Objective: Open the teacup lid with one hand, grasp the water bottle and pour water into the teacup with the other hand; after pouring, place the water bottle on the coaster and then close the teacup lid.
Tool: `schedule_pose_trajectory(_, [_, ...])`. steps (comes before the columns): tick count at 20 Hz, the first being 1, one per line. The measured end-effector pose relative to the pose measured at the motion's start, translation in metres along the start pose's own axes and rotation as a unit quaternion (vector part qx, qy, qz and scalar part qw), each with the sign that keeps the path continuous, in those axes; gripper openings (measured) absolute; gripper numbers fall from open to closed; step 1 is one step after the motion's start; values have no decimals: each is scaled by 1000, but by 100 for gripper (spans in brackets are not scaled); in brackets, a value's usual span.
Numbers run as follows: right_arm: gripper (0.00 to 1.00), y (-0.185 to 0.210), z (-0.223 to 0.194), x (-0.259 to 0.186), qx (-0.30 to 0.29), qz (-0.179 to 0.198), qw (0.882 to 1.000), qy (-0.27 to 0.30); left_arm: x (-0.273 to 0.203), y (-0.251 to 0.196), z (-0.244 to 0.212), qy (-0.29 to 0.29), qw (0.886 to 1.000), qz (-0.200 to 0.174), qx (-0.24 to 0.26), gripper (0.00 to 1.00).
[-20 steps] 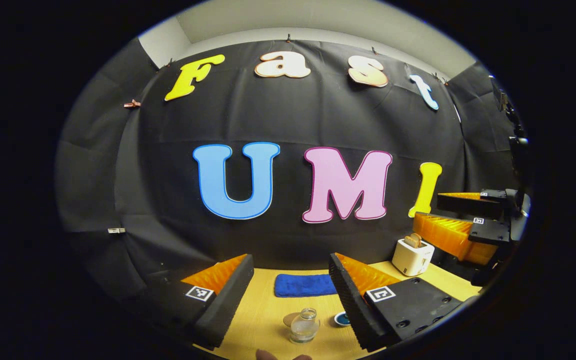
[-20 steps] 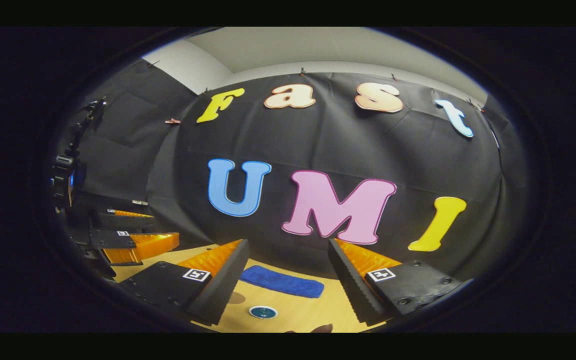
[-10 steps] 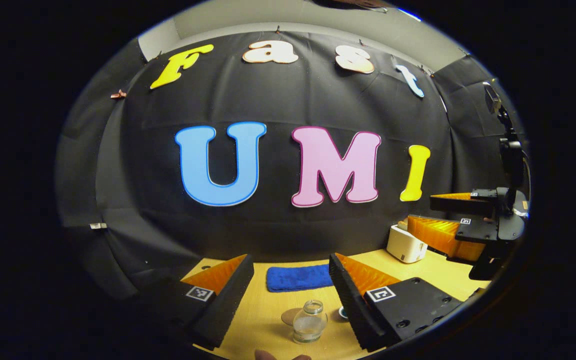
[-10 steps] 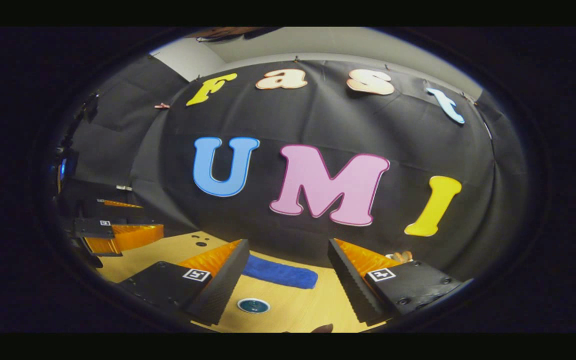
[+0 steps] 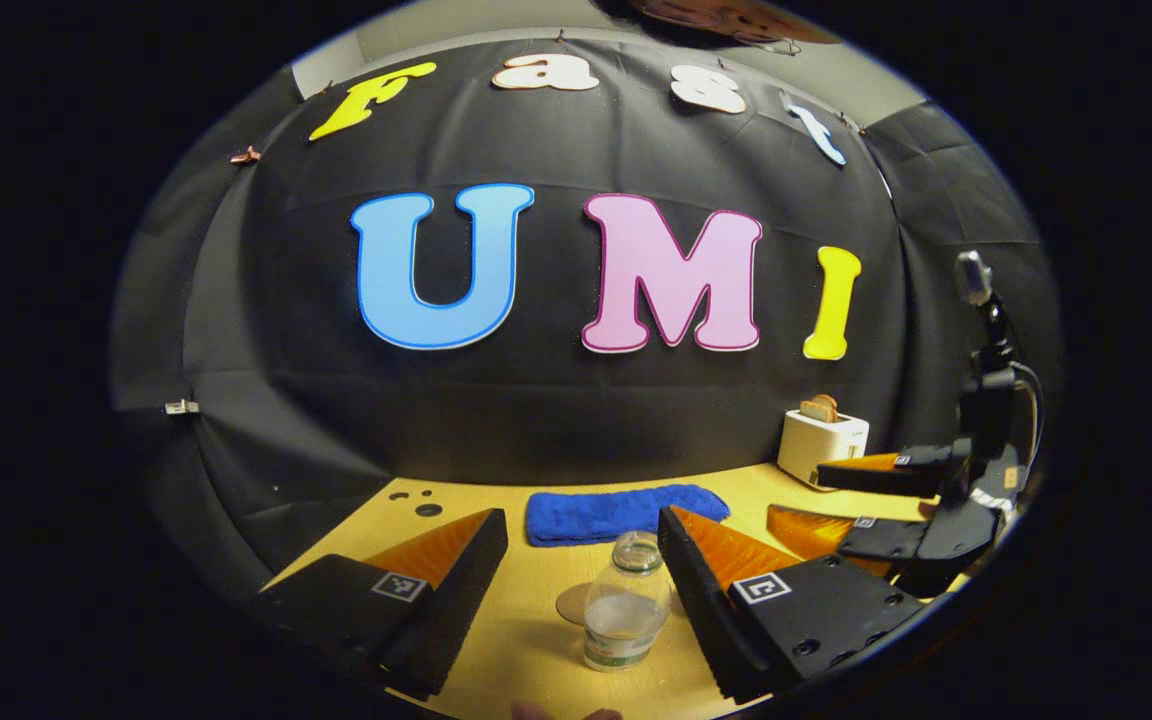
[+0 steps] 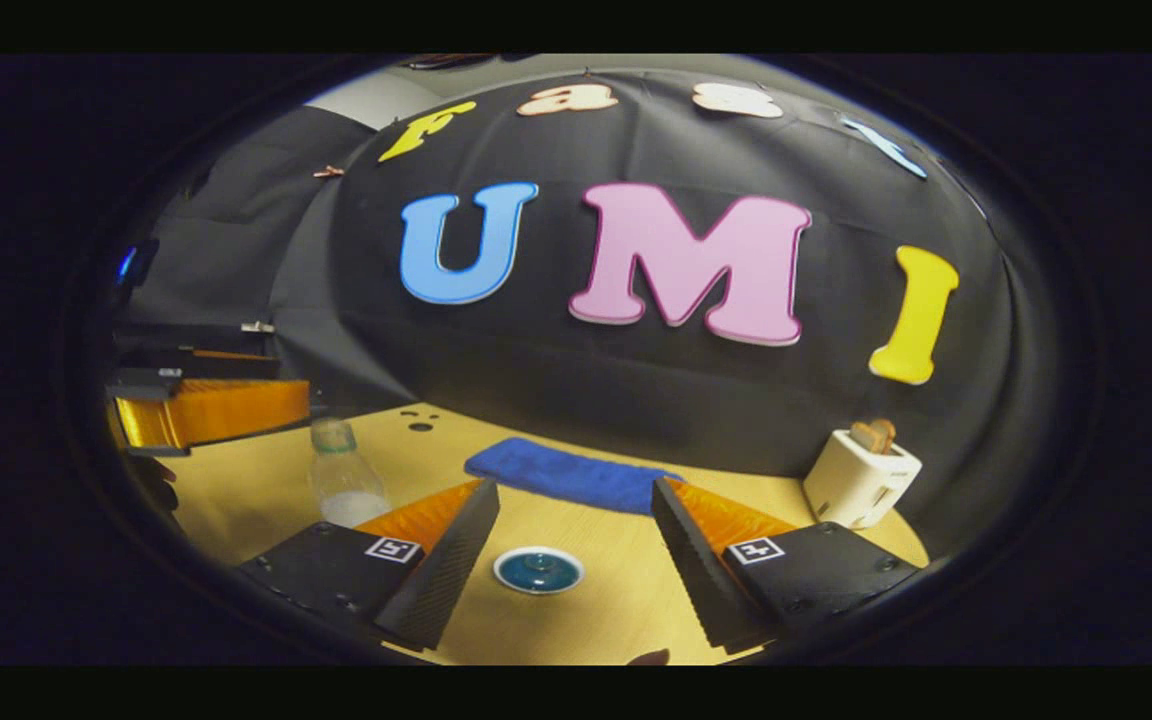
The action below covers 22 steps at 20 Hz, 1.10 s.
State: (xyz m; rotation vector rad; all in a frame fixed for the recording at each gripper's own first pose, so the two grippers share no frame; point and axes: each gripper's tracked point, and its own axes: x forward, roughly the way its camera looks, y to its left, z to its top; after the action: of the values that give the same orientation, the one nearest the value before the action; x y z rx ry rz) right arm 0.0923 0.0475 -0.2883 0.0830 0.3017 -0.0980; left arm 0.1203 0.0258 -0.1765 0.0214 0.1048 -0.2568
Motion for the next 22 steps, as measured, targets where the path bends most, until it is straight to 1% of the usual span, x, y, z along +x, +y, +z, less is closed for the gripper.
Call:
schedule_pose_trajectory(3, [95,6,-36,15,9,9,1000,20,1,-7,-21,8,1000,-7,-8,95])
schedule_pose_trajectory(5, [90,8,-54,24,15,14,999,33,1,-10,-32,12,1000,-12,-8,95])
schedule_pose_trajectory(7, [89,11,-72,34,24,18,998,47,2,-14,-42,13,1000,-19,-8,95])
schedule_pose_trajectory(8, [82,13,-80,38,26,22,998,55,3,-16,-48,14,1000,-23,-8,95])
schedule_pose_trajectory(9, [81,14,-87,39,28,24,997,61,3,-18,-51,16,1000,-26,-7,95])
schedule_pose_trajectory(10, [76,16,-92,41,29,28,997,65,5,-20,-59,18,999,-27,-5,95])
schedule_pose_trajectory(14, [60,23,-100,49,42,40,996,72,11,-20,-79,25,999,-30,-11,95])
schedule_pose_trajectory(15, [59,23,-102,51,47,41,995,74,13,-19,-84,28,999,-28,-14,95])
schedule_pose_trajectory(17, [60,25,-110,52,51,41,994,84,16,-19,-93,32,999,-29,-21,95])
schedule_pose_trajectory(18, [59,24,-108,54,57,41,994,80,17,-21,-98,33,999,-31,-23,95])
schedule_pose_trajectory(20, [44,19,-107,53,64,38,994,83,19,-23,-104,36,999,-33,-20,95])
schedule_pose_trajectory(21, [44,19,-104,54,69,40,994,78,20,-24,-107,37,999,-34,-16,95])
schedule_pose_trajectory(22, [29,20,-106,55,70,41,993,80,20,-25,-110,39,999,-34,-15,95])
